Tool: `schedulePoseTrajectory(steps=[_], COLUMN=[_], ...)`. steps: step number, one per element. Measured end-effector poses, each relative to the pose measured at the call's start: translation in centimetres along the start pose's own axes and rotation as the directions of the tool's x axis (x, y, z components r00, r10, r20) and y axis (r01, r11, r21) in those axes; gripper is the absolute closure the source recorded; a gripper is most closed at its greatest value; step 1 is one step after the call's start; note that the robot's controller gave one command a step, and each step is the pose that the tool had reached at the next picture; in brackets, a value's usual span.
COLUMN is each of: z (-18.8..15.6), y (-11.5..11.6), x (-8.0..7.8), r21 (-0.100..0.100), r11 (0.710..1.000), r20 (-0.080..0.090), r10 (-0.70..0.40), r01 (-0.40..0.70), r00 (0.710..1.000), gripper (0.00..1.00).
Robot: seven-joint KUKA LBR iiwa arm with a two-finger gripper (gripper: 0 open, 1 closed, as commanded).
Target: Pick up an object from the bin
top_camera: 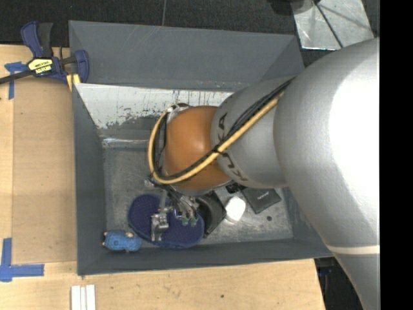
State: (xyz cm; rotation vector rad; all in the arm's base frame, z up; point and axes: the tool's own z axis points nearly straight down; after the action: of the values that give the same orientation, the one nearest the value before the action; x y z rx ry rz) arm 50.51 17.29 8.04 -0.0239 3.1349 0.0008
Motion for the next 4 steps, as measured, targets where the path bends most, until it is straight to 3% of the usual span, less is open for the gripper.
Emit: schedulePoseTrajectory(steps=[1, 2, 4], z=[-0.1, -3.2, -9.4], y=[0.0, 0.0, -0.1], x=[0.1, -0.2, -0.5], r21=[0.000, -0.002, -0.001], r11=[1.000, 1.000, 1.000], r20=[-0.007, 0.001, 0.000], r10=[0.001, 0.004, 0.009], r01=[-0.001, -0.004, -0.009], r00=[1.000, 1.000, 1.000], gripper=[1.00, 1.00, 1.00])
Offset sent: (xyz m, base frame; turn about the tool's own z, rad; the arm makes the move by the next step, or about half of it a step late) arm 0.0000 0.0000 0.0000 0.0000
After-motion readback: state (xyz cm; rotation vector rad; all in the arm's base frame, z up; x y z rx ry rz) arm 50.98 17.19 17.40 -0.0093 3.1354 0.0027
